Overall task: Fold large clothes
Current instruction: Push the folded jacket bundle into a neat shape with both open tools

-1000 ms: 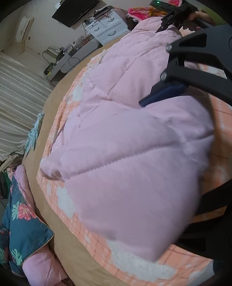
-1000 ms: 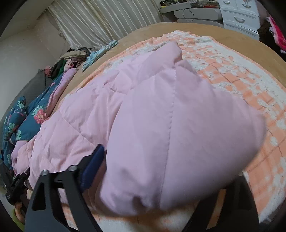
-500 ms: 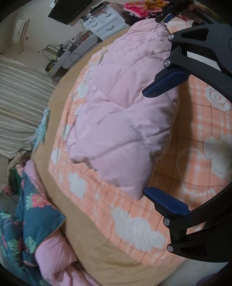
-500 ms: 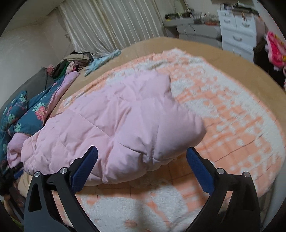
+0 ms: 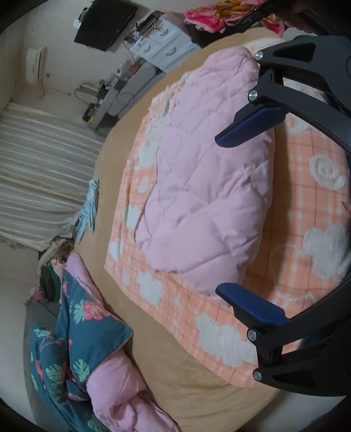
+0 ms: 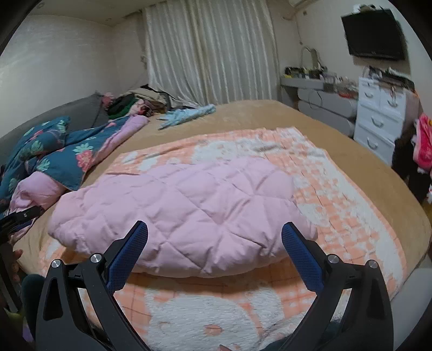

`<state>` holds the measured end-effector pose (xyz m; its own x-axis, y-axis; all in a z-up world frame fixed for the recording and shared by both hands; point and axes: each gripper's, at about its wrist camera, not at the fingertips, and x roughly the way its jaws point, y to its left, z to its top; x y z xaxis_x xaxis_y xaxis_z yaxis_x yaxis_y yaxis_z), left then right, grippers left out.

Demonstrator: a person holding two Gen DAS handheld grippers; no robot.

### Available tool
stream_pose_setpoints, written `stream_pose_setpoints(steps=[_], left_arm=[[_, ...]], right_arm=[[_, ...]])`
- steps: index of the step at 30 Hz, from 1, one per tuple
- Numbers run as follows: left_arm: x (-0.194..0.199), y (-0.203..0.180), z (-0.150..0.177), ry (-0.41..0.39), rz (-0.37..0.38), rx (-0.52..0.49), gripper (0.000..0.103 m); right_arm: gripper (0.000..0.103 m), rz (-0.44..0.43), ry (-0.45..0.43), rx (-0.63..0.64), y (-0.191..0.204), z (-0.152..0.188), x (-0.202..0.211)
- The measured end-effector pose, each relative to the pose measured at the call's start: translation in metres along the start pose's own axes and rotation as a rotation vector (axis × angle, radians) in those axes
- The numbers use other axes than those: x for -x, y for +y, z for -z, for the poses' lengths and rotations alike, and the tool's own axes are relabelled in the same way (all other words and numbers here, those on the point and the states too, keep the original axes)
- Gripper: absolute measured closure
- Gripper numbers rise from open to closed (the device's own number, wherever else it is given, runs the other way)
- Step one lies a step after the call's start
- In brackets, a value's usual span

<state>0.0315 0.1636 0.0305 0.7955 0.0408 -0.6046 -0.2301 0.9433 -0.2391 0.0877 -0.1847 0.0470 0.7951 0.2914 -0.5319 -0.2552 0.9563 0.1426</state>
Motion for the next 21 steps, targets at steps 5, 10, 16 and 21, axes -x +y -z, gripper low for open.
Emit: stream_pose_setpoints(steps=[5, 10, 16, 21], left_arm=[[0.009, -0.019, 0.010, -0.012, 0.050, -0.022, 0.009], [0.011, -0.038, 0.020, -0.005, 0.081, -0.064, 0.009], [0.008, -0.052, 0.037, 0.021, 0.096, -0.113, 0.009], [0.007, -0.053, 0.049, 0.037, 0.097, -0.137, 0.009]], right_arm=[[0.004, -0.008, -0.023, 0.048, 0.017, -0.001, 0.017], [0.004, -0.009, -0.034, 0.092, 0.033, 0.002, 0.032], [0.004, 0.029, -0.004, 0.127, 0.047, 0.020, 0.033], [0.004, 0.004, 0.010, 0.093, 0.050, 0.034, 0.032]])
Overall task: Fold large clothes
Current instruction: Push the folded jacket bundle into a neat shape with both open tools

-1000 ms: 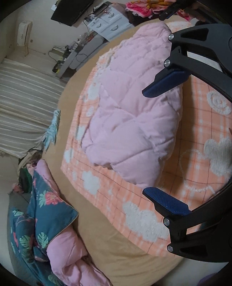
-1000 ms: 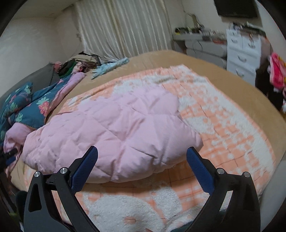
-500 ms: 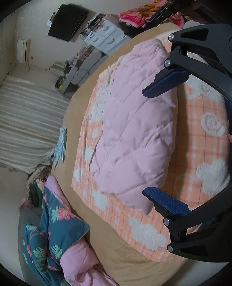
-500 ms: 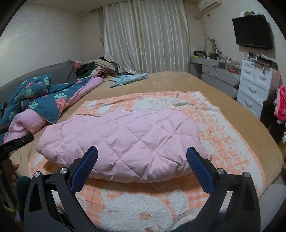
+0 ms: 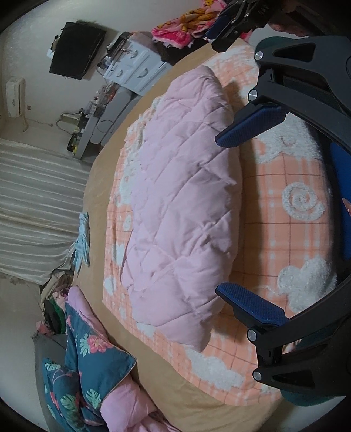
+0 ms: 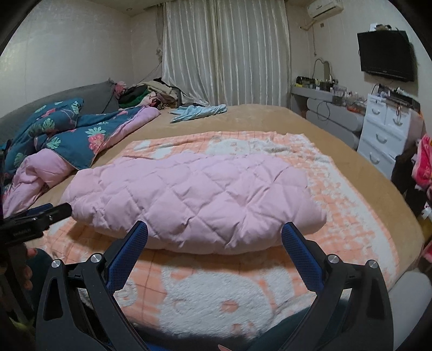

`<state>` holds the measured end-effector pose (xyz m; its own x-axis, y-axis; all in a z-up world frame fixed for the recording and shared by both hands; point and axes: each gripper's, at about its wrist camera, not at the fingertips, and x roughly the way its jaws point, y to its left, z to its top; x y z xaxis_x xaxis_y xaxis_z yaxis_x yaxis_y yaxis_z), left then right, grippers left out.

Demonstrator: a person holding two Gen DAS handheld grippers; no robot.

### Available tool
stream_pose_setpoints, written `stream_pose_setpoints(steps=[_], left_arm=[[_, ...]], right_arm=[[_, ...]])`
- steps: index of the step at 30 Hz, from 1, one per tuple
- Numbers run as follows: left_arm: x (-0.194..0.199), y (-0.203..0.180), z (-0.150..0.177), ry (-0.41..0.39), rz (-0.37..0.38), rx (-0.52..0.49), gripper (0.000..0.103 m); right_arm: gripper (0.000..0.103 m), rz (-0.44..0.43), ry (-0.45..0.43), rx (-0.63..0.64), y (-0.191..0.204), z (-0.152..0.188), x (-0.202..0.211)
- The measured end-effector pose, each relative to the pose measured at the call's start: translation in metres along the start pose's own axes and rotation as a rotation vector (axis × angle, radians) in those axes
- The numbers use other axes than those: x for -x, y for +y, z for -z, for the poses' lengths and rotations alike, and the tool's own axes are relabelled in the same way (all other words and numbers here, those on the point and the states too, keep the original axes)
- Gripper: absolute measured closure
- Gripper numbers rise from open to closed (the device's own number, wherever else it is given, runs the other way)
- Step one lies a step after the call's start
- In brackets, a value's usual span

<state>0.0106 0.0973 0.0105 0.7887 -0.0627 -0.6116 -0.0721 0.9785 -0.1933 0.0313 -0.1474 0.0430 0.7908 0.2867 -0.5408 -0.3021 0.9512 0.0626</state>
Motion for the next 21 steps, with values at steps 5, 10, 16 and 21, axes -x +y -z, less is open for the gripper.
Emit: stream_pose_setpoints(steps=[5, 10, 16, 21], left_arm=[[0.001, -0.005, 0.010, 0.014, 0.001, -0.027, 0.009], [-0.001, -0.009, 0.014, 0.025, -0.002, -0.045, 0.009], [0.000, -0.012, 0.013, 0.021, 0.003, -0.047, 0.009], [0.000, -0.012, 0.013, 0.022, -0.005, -0.047, 0.009]], right_arm=[[0.004, -0.028, 0.041, 0.025, 0.015, 0.010, -0.006], [0.004, -0.046, 0.030, 0.016, 0.021, 0.008, -0.005], [0.004, -0.041, 0.039, 0.024, 0.022, 0.006, -0.007], [0.004, -0.045, 0.048, 0.023, 0.022, 0.006, -0.008]])
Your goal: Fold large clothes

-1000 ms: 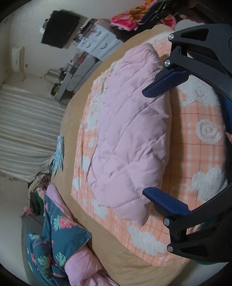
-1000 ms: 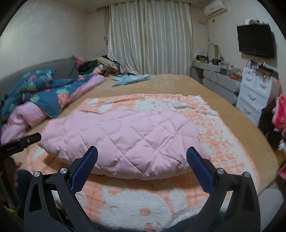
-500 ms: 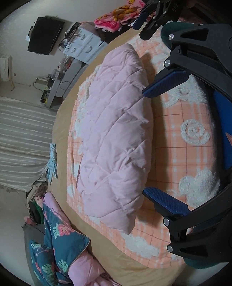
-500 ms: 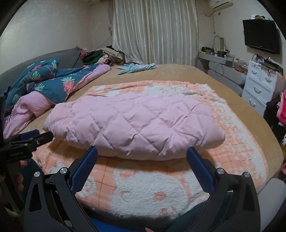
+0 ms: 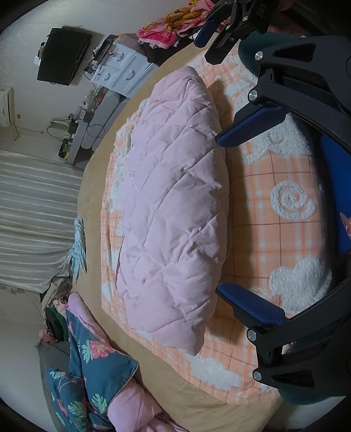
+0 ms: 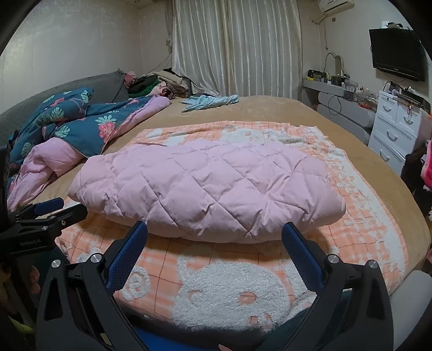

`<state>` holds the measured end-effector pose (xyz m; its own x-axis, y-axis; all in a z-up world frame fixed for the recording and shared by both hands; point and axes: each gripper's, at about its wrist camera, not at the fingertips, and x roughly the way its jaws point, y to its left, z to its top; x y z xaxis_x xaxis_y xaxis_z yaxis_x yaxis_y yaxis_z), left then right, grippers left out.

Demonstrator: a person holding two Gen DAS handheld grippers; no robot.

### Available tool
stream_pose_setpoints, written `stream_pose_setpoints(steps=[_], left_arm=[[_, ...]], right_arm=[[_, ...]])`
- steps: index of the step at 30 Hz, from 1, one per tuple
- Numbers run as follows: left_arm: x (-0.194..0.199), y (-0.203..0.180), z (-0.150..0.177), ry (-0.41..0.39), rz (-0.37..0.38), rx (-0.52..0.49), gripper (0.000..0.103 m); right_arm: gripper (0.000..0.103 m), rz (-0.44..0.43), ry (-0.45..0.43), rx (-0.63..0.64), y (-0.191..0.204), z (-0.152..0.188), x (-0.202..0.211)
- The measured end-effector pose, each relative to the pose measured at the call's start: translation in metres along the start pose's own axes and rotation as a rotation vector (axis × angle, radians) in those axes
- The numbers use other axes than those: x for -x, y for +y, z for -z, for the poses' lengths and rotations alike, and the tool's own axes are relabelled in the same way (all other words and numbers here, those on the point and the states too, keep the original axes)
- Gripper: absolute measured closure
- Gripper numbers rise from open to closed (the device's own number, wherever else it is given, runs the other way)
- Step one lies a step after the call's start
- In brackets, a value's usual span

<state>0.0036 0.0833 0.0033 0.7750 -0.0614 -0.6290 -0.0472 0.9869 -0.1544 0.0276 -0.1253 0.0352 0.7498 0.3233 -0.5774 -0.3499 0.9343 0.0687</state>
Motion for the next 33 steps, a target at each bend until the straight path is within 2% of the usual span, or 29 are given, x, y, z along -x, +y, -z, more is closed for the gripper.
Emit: stream_pose_setpoints(steps=[33], left_arm=[[0.0034, 0.0040, -0.0059, -0.009, -0.014, -0.009, 0.009]], right_arm=[[0.004, 0.008, 0.000, -0.002, -0.0018, 0.0020, -0.0018]])
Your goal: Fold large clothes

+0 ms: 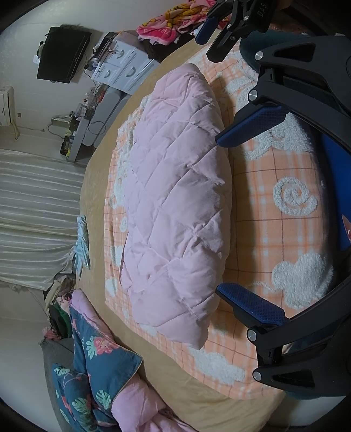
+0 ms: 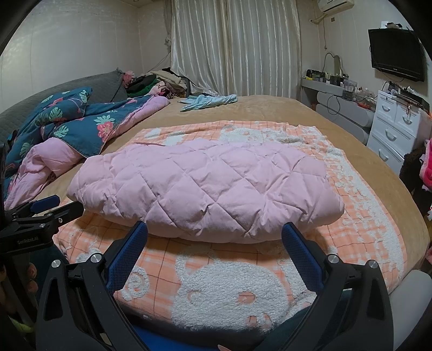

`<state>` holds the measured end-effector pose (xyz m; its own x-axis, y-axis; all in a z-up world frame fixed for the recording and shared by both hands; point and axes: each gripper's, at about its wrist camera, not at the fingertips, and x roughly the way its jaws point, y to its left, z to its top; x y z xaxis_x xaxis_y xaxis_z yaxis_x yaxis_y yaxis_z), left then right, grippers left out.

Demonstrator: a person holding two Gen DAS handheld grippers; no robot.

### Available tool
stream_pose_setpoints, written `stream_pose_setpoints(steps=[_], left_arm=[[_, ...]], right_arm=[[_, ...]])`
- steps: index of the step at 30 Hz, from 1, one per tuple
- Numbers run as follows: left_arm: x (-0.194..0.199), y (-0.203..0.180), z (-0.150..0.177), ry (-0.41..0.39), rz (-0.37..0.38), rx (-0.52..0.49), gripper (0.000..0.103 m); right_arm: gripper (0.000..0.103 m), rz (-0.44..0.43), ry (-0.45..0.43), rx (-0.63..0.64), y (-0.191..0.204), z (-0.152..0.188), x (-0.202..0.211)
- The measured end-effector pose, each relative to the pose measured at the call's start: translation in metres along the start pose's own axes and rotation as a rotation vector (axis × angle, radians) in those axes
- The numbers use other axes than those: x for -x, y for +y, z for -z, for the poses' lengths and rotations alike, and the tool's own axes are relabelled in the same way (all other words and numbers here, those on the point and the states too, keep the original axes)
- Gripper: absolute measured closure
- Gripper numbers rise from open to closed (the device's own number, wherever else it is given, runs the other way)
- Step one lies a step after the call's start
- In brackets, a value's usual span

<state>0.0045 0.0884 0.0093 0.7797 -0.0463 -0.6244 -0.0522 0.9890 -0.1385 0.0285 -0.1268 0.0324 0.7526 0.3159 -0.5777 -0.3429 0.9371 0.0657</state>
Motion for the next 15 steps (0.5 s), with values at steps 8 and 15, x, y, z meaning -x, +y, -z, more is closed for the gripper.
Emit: stream_pose_setpoints(steps=[8, 15], left_arm=[[0.0012, 0.0017, -0.0008, -0.002, 0.009, 0.006, 0.009], [0.0040, 0.0009, -0.0015, -0.006, 0.005, 0.012, 0.009]], right_arm=[[0.004, 0.001, -0.002, 0.002, -0.0003, 0.0001, 0.0008], [0.004, -0.005, -0.001, 0.001, -0.0003, -0.0001, 0.0018]])
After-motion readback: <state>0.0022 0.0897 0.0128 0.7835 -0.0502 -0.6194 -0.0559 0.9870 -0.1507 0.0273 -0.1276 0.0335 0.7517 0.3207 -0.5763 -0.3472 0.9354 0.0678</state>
